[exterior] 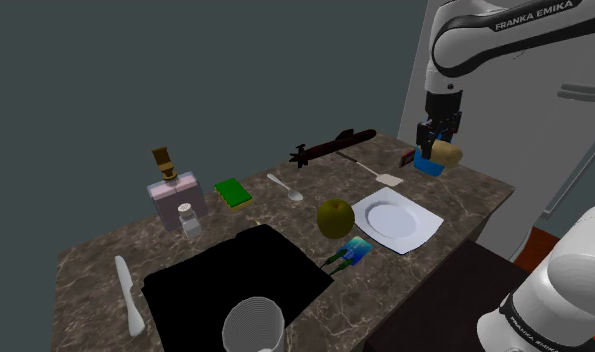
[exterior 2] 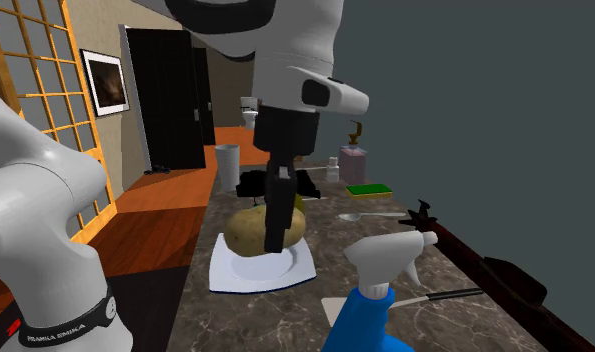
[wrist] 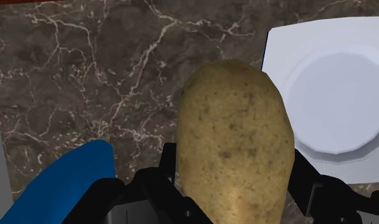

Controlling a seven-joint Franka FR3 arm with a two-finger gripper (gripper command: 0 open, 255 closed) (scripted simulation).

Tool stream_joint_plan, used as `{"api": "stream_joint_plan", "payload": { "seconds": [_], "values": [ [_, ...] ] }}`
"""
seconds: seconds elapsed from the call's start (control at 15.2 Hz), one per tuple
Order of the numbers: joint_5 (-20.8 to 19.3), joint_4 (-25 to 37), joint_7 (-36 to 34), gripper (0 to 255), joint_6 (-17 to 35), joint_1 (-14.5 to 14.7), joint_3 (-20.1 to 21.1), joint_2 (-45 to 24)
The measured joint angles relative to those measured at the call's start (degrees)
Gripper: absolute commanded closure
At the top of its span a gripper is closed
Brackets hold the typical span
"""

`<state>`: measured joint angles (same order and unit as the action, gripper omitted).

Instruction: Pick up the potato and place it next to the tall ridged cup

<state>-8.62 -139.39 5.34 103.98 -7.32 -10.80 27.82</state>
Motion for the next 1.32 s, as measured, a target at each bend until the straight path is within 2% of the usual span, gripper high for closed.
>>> {"api": "stream_joint_plan", "payload": {
  "seconds": [0.99, 1.32],
  "values": [
    [0.7, 10.7, 0.6, 255, -11.8, 0.3, 0.9, 1.1],
    [3.1, 8.0, -4.4, 255, -13.7, 2.0, 5.1, 5.3]
  ]
}}
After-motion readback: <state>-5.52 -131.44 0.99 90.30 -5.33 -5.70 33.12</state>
